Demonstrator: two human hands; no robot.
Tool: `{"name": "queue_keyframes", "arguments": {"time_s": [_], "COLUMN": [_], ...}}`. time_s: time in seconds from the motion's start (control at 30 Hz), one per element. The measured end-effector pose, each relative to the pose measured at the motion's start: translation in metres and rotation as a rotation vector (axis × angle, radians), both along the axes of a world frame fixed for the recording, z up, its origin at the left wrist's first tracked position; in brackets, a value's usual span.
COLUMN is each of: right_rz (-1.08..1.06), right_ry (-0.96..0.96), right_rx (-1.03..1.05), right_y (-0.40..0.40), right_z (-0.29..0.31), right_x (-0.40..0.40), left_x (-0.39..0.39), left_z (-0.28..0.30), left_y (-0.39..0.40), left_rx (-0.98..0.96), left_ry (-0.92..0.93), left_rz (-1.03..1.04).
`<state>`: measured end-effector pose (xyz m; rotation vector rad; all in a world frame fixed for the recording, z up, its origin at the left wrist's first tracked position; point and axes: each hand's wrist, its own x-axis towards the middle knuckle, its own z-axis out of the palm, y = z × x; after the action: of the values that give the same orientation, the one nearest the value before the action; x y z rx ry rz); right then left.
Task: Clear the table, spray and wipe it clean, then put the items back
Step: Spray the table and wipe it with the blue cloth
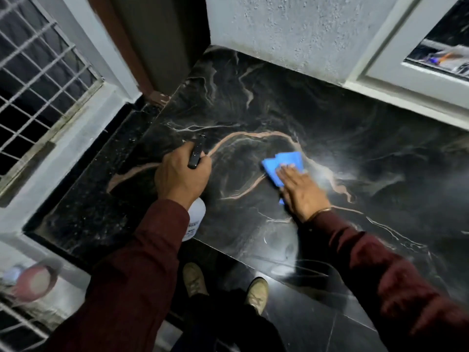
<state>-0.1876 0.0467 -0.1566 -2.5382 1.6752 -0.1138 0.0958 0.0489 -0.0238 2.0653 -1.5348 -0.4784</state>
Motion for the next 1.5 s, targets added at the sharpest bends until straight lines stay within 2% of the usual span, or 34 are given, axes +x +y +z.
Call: {"name": "queue_keyframes", "arguments": {"time_s": [0.07, 0.13, 0.2, 0.27, 0.33, 0.4, 0.47, 0.57, 0.63, 0.67, 0.7, 0.8, 0.9, 0.97, 1.0, 1.1, 1.17, 1.23, 1.37, 1.43, 1.5], "right_rz": [-0.247, -0.347, -0.190, 0.137, 0.366, 0.435, 0.336, -0.104, -0.332, -0.360, -0.317, 0.061, 0.285, 0.238, 0.145, -0.325, -0.517, -0.480, -0.183, -0.116, -0.150], "right_ry": [-0.047, -0.093, -0.103, -0.082, -0.089, -0.093, -0.038, -0.061, -0.093, -0.101, -0.099, -0.127, -0.128, -0.075, -0.049, -0.073, -0.108, -0.116, -0.136, -0.145, -0.095], "right_rx": [0.019, 0.016, -0.019, 0.023, 0.084, 0.105, 0.032, 0.007, 0.023, 0.041, 0.029, 0.026, 0.131, 0.132, 0.102, 0.077, 0.036, 0.000, 0.094, 0.086, 0.080], "right_y": [-0.008, 0.001, 0.035, 0.091, 0.134, 0.137, 0.111, 0.052, 0.028, 0.027, 0.033, 0.101, 0.165, 0.168, 0.157, 0.106, 0.081, 0.078, 0.123, 0.146, 0.163], "right_z": [0.005, 0.006, -0.002, -0.005, -0.002, -0.002, -0.006, -0.006, 0.000, 0.000, 0.000, -0.006, 0.002, 0.001, -0.001, 0.000, 0.004, 0.002, -0.003, -0.003, -0.004], "right_x": [-0.015, 0.009, 0.054, 0.095, 0.096, 0.061, 0.013, -0.046, -0.034, -0.014, 0.010, 0.065, 0.040, -0.009, -0.035, -0.077, -0.051, 0.001, 0.097, 0.098, 0.070], "left_x": [-0.008, -0.016, -0.027, -0.039, -0.048, -0.052, -0.054, -0.059, -0.064, -0.068, -0.073, -0.086, -0.095, -0.100, -0.102, -0.107, -0.110, -0.114, -0.128, -0.139, -0.147], "left_z": [0.000, 0.001, 0.004, 0.006, 0.010, 0.010, 0.010, 0.009, 0.008, 0.007, 0.007, 0.008, 0.007, 0.005, 0.005, 0.007, 0.008, 0.009, 0.014, 0.018, 0.018], "left_y": [0.001, 0.001, 0.001, 0.002, 0.004, 0.006, 0.007, 0.008, 0.008, 0.008, 0.007, 0.005, 0.002, 0.002, 0.001, 0.001, 0.002, 0.003, 0.000, -0.002, -0.003], "left_rx": [-0.004, 0.001, 0.003, -0.011, -0.024, -0.024, -0.023, -0.010, -0.001, 0.001, 0.002, -0.012, -0.038, -0.047, -0.048, -0.038, -0.040, -0.047, -0.034, -0.017, 0.002], "left_ry": [0.006, 0.023, 0.036, 0.036, 0.025, 0.024, 0.024, 0.016, 0.007, 0.003, 0.003, 0.024, 0.008, 0.005, 0.006, -0.009, -0.024, -0.025, -0.035, -0.025, -0.031], "left_rz": [-0.020, -0.036, -0.064, -0.093, -0.108, -0.123, -0.140, -0.144, -0.150, -0.160, -0.166, -0.194, -0.231, -0.259, -0.269, -0.289, -0.303, -0.322, -0.382, -0.444, -0.505]}}
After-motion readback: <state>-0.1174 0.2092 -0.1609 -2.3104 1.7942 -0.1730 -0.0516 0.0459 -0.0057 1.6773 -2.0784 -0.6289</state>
